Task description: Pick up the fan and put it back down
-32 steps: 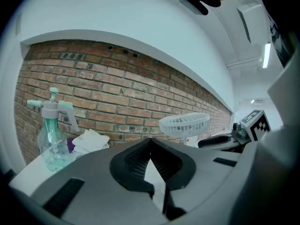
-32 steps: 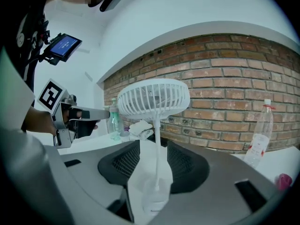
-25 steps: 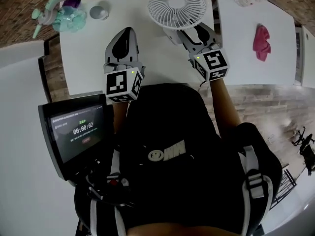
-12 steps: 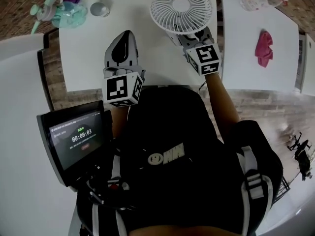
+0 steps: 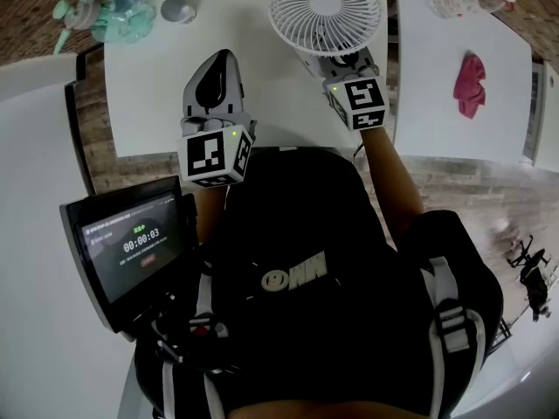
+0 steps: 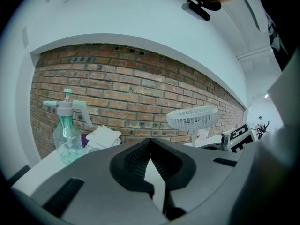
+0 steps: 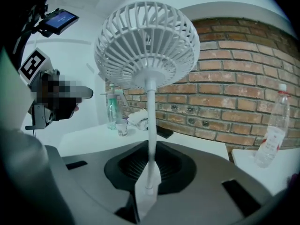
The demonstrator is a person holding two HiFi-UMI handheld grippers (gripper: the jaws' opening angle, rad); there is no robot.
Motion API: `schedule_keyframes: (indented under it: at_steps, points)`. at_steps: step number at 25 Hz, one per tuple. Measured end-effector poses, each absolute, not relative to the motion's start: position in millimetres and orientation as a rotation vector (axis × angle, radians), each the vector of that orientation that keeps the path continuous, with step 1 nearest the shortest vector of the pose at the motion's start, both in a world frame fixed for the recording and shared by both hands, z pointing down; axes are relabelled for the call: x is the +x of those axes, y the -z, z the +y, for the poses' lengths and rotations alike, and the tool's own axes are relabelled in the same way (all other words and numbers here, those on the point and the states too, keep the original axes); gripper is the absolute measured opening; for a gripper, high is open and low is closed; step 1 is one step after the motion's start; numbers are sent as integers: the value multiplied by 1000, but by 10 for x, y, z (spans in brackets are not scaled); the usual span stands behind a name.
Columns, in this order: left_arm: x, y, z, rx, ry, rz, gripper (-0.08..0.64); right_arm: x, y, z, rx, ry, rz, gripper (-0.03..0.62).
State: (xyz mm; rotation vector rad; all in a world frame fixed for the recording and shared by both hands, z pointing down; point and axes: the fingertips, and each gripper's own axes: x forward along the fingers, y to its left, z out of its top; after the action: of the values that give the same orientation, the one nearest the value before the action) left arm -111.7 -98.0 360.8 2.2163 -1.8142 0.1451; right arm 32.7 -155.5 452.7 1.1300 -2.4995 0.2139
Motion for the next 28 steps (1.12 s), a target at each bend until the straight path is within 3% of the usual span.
schedule_keyframes:
  at_steps: [16,28]
  points:
    - [-1154,-3630,-976,2227,-125,-1816,-3,416,-4478,-1578,1188,-266,-2500,44]
    - [-1113,-3520,-1031,2253,-76,-1809,-3,582,-3878,-1754,1280,-372,-2566,44]
